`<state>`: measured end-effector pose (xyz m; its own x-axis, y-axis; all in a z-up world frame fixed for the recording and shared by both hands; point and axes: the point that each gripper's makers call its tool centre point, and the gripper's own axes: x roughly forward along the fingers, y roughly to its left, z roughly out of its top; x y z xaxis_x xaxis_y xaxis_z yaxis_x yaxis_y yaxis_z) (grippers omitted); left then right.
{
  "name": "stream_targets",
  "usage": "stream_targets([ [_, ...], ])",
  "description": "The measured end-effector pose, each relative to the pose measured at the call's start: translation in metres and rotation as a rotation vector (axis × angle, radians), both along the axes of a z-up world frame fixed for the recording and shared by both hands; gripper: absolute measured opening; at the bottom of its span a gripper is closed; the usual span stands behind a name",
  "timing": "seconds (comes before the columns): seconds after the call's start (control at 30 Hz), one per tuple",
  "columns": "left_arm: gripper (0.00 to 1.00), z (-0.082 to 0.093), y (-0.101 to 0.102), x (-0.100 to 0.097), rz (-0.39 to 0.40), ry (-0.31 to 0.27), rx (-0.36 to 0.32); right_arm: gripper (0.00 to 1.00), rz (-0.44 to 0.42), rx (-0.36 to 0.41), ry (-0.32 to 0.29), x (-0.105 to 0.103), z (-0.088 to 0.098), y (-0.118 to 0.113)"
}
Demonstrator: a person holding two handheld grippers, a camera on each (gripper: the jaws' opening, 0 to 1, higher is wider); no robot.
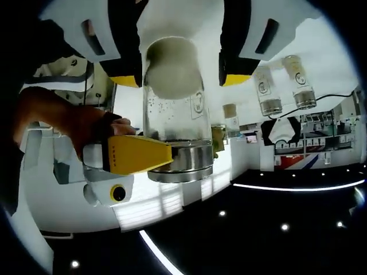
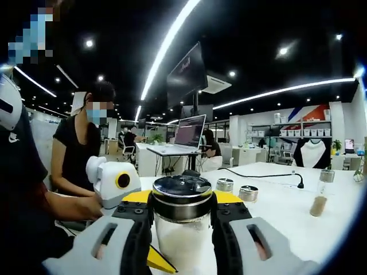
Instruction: Rotate the seasoning bottle until the label or dispensing opening points toward the visible target arrow and the bottle remains upright within the marked orientation range
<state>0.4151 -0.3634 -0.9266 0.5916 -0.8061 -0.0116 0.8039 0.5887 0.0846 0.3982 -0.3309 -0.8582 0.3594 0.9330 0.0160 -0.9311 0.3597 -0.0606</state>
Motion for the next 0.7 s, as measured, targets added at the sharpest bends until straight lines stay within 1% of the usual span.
stream_targets([
  [0.1, 0.52, -0.001, -0.002, -0.001, -0.016, 0.006, -0.002, 0.36, 0.012, 0.001, 0.001, -0.002, 0.000, 0.000],
  [0.2, 0.44, -0.002, -0.005, -0.004, -0.034, 0.012, -0.011, 0.36, 0.014, 0.006, 0.002, -0.001, 0.001, -0.002],
  [0.23, 0.43, -0.001, -0.006, -0.006, -0.041, 0.018, -0.018, 0.36, 0.014, 0.011, 0.003, 0.000, 0.001, -0.002],
  [0.27, 0.43, -0.004, -0.004, -0.005, -0.023, 0.048, -0.026, 0.36, 0.014, 0.016, 0.005, 0.000, 0.002, -0.003],
  [0.3, 0.43, -0.001, -0.006, -0.006, -0.028, 0.034, -0.026, 0.36, 0.015, 0.025, 0.015, -0.001, 0.003, -0.003],
  [0.33, 0.43, 0.000, -0.007, -0.006, -0.027, 0.032, -0.026, 0.37, 0.013, 0.028, 0.017, -0.001, 0.003, -0.003],
  [0.37, 0.43, 0.002, -0.006, -0.006, -0.005, 0.041, -0.026, 0.37, 0.003, 0.054, 0.020, 0.000, 0.006, -0.003],
  [0.4, 0.42, 0.003, -0.006, -0.006, 0.003, 0.040, -0.026, 0.37, 0.001, 0.060, 0.020, 0.000, 0.007, -0.003],
  [0.47, 0.42, 0.006, -0.006, -0.006, 0.023, 0.037, -0.026, 0.37, -0.008, 0.072, -0.002, -0.002, 0.009, -0.002],
  [0.53, 0.42, 0.006, -0.002, -0.004, 0.064, 0.022, -0.016, 0.37, -0.027, 0.070, -0.024, -0.001, 0.010, -0.001],
  [0.6, 0.42, 0.004, 0.004, 0.003, 0.123, 0.015, 0.003, 0.36, -0.085, 0.069, -0.016, 0.006, 0.008, -0.003],
  [0.67, 0.42, 0.003, 0.006, 0.005, 0.138, 0.010, 0.012, 0.36, -0.115, 0.081, 0.002, 0.010, 0.005, -0.003],
  [0.7, 0.42, 0.002, 0.006, 0.005, 0.140, 0.015, 0.013, 0.37, -0.120, 0.086, -0.004, 0.010, 0.004, -0.001],
])
